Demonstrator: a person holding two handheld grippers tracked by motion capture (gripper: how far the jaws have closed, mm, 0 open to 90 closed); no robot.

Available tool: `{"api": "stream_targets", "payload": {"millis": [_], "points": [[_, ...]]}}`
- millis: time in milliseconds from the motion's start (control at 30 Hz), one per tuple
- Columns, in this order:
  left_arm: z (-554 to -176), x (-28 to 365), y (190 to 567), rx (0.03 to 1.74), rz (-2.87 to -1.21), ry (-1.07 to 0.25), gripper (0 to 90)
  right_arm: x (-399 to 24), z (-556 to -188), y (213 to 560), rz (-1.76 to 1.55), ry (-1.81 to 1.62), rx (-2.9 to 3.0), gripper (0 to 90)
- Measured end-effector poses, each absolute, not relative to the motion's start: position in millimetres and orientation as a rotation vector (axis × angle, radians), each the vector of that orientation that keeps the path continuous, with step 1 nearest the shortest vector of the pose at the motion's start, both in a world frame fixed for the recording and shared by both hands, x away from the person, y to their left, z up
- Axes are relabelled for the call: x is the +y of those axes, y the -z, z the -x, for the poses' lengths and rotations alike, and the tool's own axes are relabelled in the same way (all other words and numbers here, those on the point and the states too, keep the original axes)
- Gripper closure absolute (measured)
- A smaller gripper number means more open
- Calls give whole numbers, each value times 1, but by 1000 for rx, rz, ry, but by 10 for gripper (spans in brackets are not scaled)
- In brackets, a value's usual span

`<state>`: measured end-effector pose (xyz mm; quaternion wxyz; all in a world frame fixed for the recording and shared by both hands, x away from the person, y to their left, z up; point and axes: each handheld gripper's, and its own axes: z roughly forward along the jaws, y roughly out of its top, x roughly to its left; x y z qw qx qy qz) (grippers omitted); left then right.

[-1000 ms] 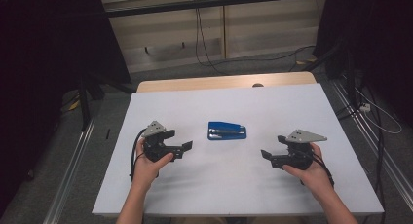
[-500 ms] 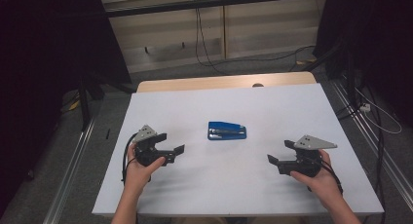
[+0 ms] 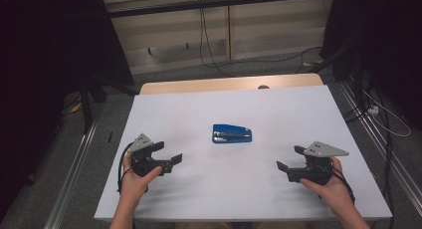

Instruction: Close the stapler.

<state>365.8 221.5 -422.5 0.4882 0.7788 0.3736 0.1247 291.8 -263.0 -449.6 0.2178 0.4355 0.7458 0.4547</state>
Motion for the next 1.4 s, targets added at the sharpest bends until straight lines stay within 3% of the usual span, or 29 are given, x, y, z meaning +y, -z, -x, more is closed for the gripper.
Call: {"api": "stream_targets", "payload": {"millis": [1400], "points": [[-352, 247, 431, 905, -1922, -342, 70, -270, -285, 445, -1149, -1245, 2061, 137]]}}
